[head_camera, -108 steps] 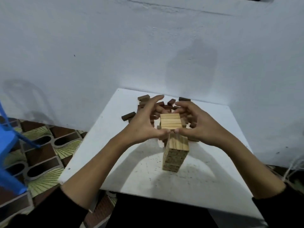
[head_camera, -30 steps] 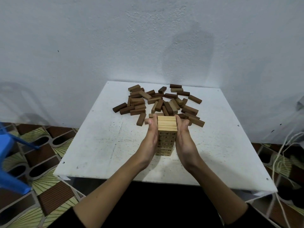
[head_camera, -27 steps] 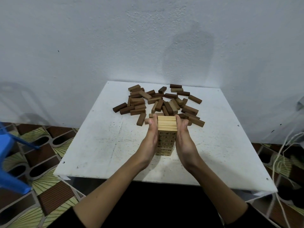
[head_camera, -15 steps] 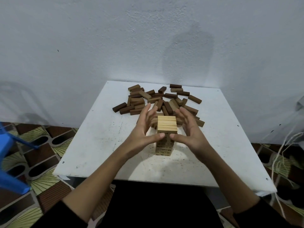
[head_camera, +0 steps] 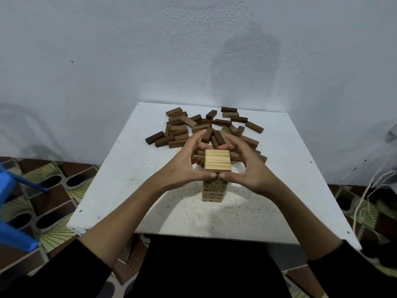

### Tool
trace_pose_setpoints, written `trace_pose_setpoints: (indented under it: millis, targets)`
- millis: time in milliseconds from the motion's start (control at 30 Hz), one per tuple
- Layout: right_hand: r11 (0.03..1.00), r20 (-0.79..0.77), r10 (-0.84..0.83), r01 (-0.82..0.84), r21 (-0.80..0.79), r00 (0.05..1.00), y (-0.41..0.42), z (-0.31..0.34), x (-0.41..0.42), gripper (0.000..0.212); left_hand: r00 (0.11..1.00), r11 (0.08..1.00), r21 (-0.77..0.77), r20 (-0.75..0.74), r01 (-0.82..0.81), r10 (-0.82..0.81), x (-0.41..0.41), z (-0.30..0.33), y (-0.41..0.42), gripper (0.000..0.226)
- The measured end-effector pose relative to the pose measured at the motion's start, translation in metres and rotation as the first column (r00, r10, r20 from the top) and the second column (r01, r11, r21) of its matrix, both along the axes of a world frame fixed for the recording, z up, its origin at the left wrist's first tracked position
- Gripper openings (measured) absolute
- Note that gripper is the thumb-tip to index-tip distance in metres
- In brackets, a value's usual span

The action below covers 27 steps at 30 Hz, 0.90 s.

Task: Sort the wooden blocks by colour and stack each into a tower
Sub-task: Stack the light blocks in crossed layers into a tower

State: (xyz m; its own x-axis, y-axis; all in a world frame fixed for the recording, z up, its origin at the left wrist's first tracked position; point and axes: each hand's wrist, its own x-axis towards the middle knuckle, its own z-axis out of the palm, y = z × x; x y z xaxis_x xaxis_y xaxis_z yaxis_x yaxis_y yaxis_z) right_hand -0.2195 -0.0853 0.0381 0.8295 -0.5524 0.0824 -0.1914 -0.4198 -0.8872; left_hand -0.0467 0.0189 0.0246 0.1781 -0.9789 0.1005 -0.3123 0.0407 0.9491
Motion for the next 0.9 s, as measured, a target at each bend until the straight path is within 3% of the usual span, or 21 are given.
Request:
trace_pose_setpoints:
  millis: [800, 900]
  targets:
    - [0.998, 0.04, 0.014, -0.012, -0.058, 0.999, -0.0021, -0.0048, 0.0014, 0.086, 0.999, 0.999, -0.026, -0.006, -0.045, 0.045, -0.003, -0.0028, 0.0, 0.105]
    - [0.999, 0.042, 0.02, -0.019, -0.036, 0.999, -0.0004, -0.0046, 0.0, 0.084, 0.998, 0.999, -0.017, -0.058, -0.029, 0.028, -0.0043, -0.0027, 0.0037, 0.106]
